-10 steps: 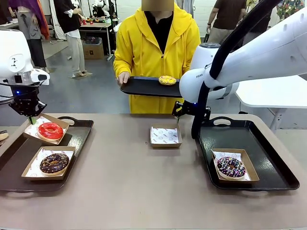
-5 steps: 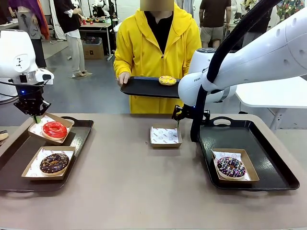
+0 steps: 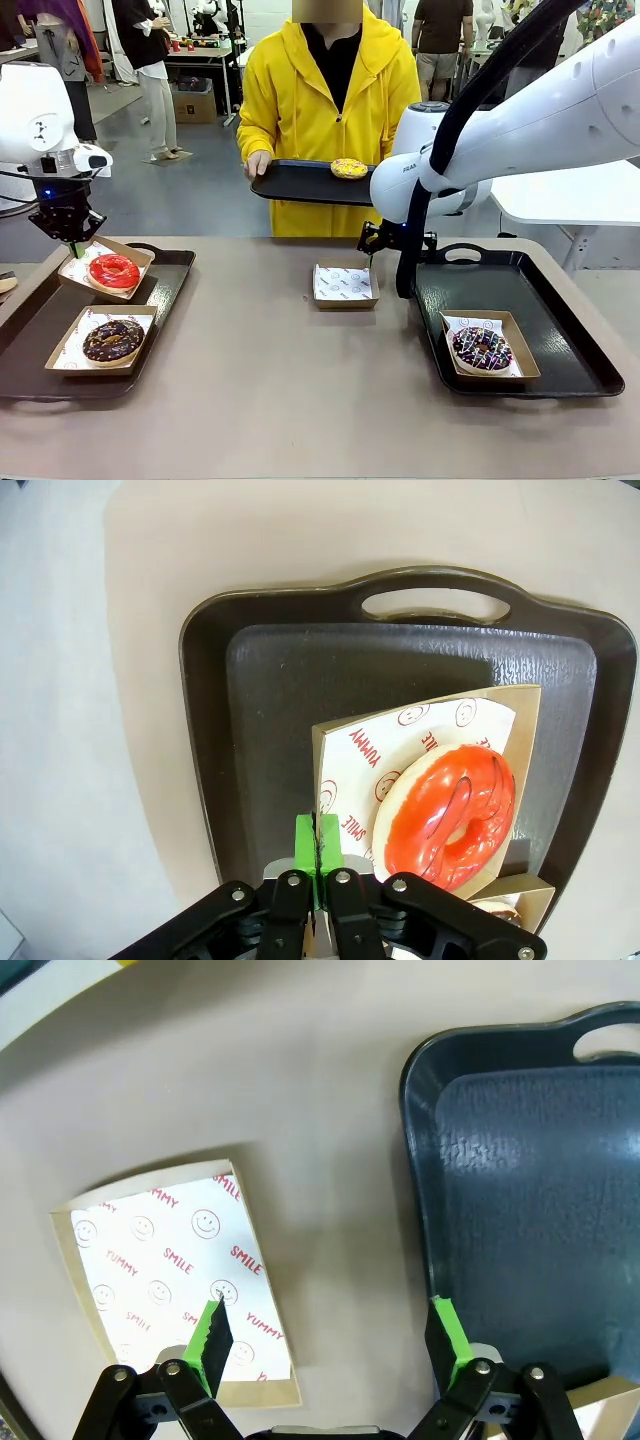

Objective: Individually package the donuts and arrange them on the tray.
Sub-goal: Place the picked Paper togo box on the Handle tray while simultaneously picking up another Paper togo box from the table with the other hand.

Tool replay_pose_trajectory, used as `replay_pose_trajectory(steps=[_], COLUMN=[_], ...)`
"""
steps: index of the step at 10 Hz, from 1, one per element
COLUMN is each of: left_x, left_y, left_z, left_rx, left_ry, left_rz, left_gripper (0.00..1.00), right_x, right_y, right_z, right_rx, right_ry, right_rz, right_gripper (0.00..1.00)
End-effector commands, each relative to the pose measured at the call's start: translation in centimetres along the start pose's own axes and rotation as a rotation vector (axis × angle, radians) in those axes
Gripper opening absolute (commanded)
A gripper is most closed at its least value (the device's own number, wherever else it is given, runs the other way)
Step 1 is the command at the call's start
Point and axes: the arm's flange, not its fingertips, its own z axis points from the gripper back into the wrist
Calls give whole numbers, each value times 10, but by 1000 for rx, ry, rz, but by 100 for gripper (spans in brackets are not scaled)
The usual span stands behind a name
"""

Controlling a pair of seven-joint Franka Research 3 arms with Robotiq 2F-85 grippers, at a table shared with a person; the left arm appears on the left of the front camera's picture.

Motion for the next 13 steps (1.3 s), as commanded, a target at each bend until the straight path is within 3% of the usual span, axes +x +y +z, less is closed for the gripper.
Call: replay_pose_trajectory(steps=[1, 5, 13], left_x=[8, 15, 26], left_y=[-7, -4, -2], left_z=[-4, -11, -22], left_rx=[14, 9, 1], left_ry=[14, 28, 26], left_rz=[-30, -28, 44], left_gripper=[1, 1, 1], right_x=[1, 1, 12], right_y=[17, 34, 28], right_z=[-10, -19, -28], right_rx=[49, 91, 93], right_ry=[55, 77, 87], right_rz=[121, 271, 269], right_gripper=[100, 100, 100])
